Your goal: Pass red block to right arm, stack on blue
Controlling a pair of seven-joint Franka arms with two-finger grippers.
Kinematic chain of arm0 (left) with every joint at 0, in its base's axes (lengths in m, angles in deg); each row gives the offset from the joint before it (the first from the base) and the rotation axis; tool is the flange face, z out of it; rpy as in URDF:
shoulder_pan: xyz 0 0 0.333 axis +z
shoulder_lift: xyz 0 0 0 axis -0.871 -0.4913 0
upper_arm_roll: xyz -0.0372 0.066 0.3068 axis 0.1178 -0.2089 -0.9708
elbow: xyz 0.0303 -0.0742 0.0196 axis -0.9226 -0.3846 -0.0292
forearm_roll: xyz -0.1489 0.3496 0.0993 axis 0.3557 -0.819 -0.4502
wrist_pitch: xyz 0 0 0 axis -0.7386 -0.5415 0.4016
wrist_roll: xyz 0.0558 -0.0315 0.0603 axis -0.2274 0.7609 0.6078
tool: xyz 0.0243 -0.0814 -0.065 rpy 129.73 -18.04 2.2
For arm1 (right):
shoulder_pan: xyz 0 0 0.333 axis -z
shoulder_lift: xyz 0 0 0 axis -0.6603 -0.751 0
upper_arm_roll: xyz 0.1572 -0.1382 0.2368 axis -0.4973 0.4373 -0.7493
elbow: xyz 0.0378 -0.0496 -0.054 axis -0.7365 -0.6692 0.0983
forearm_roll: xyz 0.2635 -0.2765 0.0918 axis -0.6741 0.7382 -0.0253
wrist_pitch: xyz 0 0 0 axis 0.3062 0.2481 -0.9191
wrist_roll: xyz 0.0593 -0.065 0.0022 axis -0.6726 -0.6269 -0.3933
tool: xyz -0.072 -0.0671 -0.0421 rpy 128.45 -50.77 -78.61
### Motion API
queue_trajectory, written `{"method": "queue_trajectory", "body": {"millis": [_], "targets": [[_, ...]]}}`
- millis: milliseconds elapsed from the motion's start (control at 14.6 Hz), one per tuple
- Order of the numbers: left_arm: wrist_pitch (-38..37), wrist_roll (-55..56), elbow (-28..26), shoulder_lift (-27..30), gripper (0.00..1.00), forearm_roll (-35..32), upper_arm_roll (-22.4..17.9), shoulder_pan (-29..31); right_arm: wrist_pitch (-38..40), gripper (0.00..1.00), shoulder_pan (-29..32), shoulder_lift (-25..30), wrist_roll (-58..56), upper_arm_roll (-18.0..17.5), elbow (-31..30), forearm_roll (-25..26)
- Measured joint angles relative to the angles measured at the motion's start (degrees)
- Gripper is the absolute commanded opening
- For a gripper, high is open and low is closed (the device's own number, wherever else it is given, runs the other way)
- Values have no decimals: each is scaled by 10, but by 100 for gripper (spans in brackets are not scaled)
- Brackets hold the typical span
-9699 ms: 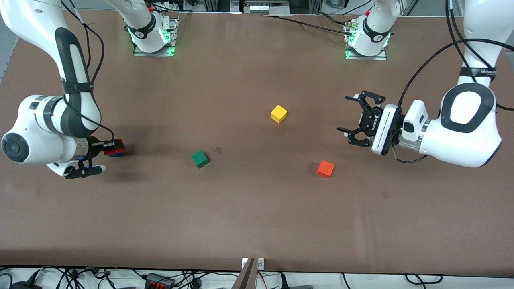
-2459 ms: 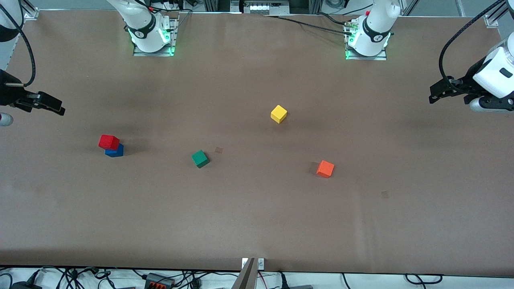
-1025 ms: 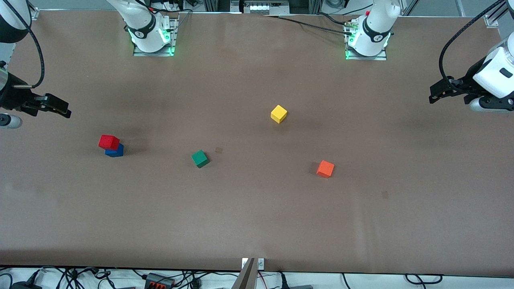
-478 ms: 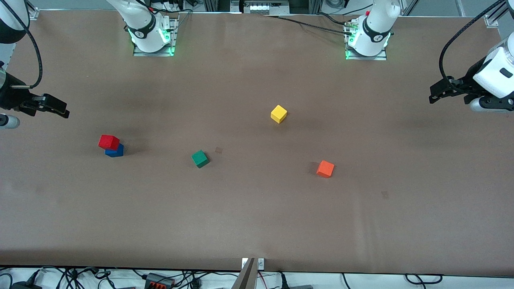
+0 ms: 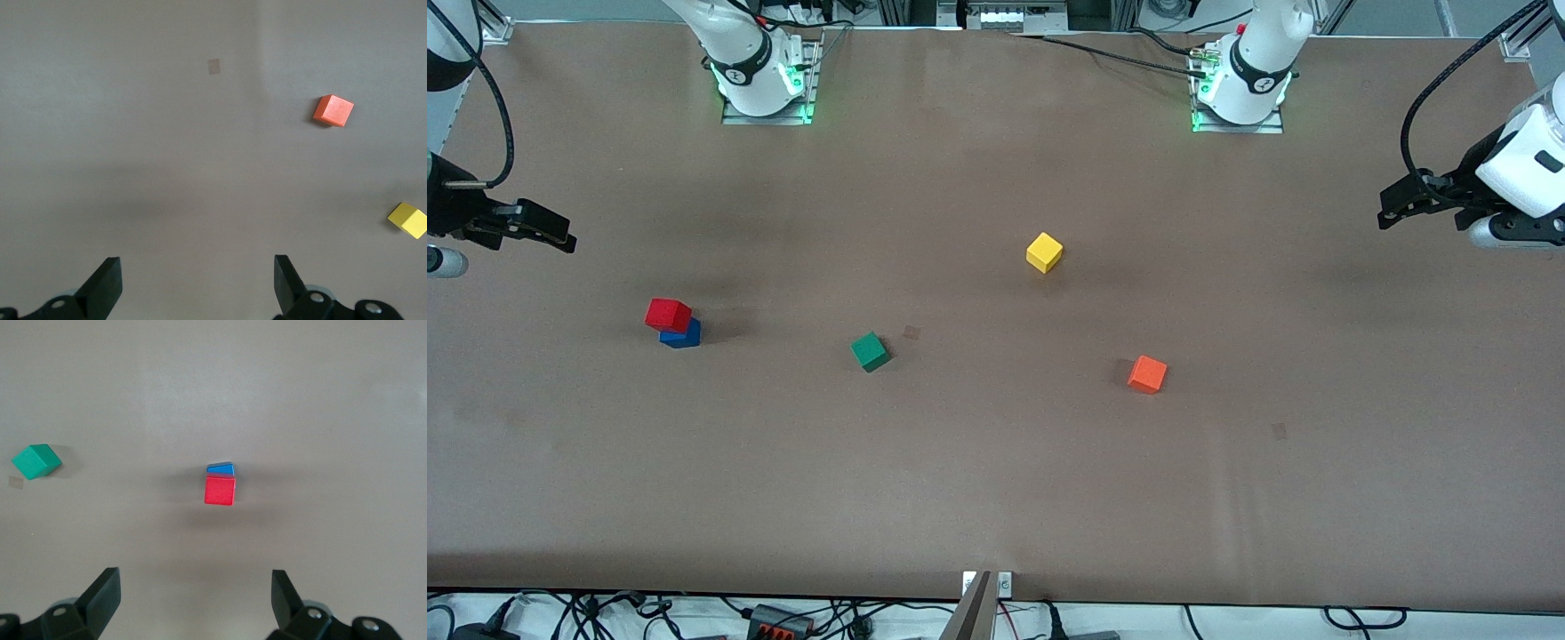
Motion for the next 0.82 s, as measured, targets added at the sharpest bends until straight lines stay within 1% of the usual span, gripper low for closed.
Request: {"method": "queue_trajectory", "body": {"millis": [615,820], "targets": [[0,1,0,0,100,0,0,0,0,100,0,6,0,0,-1,0],[-1,1,0,0,100,0,0,0,-10,100,0,22,0,0,-22,0]]}}
